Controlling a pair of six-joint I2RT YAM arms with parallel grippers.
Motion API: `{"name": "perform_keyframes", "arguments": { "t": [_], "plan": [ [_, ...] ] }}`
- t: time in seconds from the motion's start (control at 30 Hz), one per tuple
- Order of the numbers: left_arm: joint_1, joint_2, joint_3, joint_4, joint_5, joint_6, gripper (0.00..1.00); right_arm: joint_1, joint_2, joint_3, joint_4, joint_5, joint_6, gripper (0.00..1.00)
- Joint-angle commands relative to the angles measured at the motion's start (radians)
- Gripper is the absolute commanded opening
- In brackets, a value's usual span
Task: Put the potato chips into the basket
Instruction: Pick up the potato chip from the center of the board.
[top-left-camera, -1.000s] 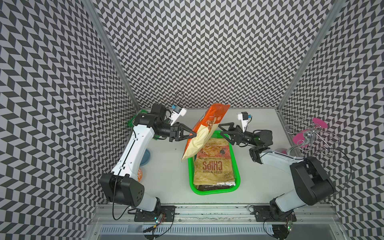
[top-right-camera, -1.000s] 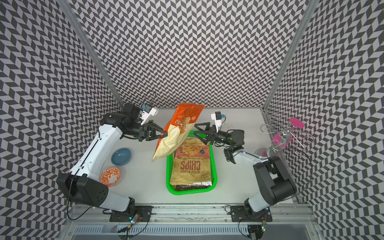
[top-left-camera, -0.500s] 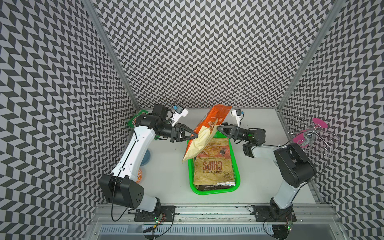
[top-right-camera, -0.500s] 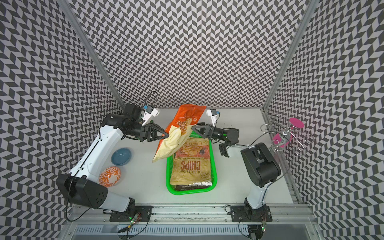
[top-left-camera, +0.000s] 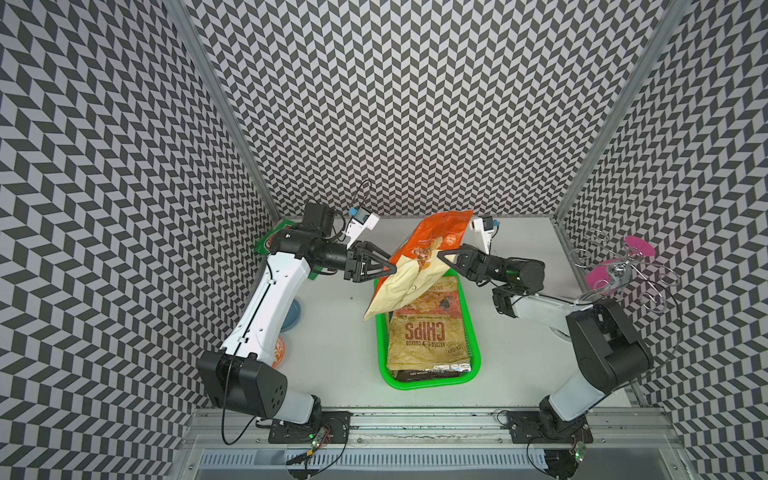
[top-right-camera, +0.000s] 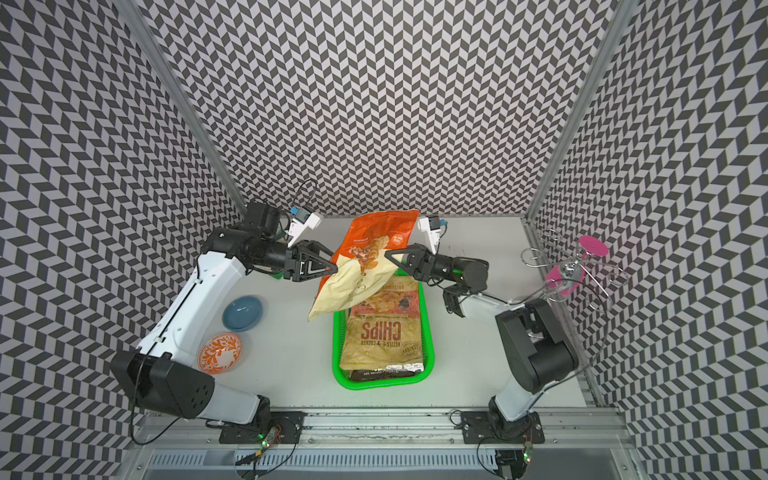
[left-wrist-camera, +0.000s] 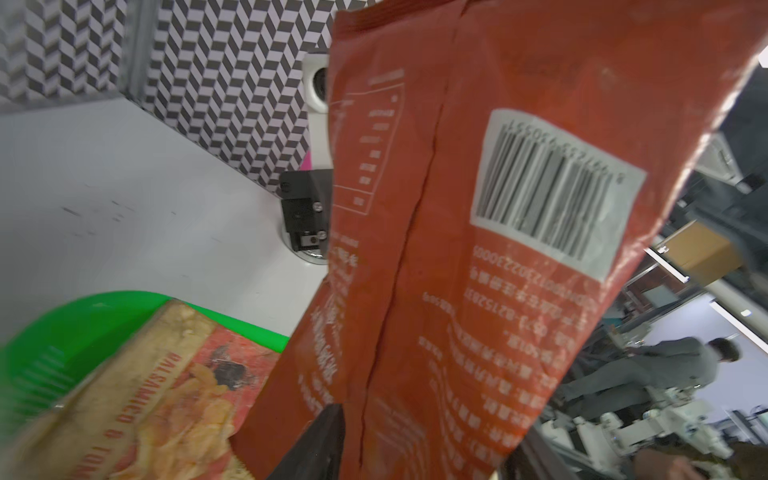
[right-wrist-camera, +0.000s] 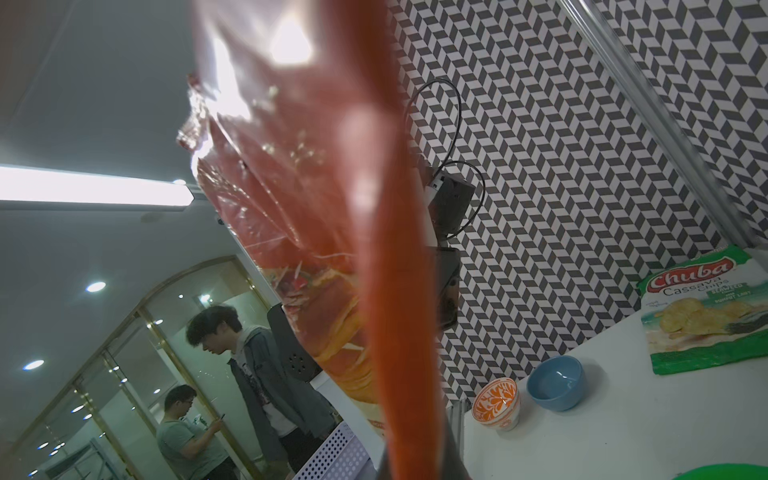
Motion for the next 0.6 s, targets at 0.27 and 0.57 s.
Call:
{"name": "perform_keyframes", "arguments": {
  "t": [0.27,0.57],
  "plan": [
    [0.052,-0.208,-0.11,0.422,-0.417,-0.167,0.99,0.001,-0.34,0.045,-0.782,0.036,-0.65,0.0],
    [0.018,-0.18,-0.084,0.228,-0.286,0.138,0.99,0.018,-0.417,0.168,-1.236,0.14,-0.838,0.0]
  ]
}}
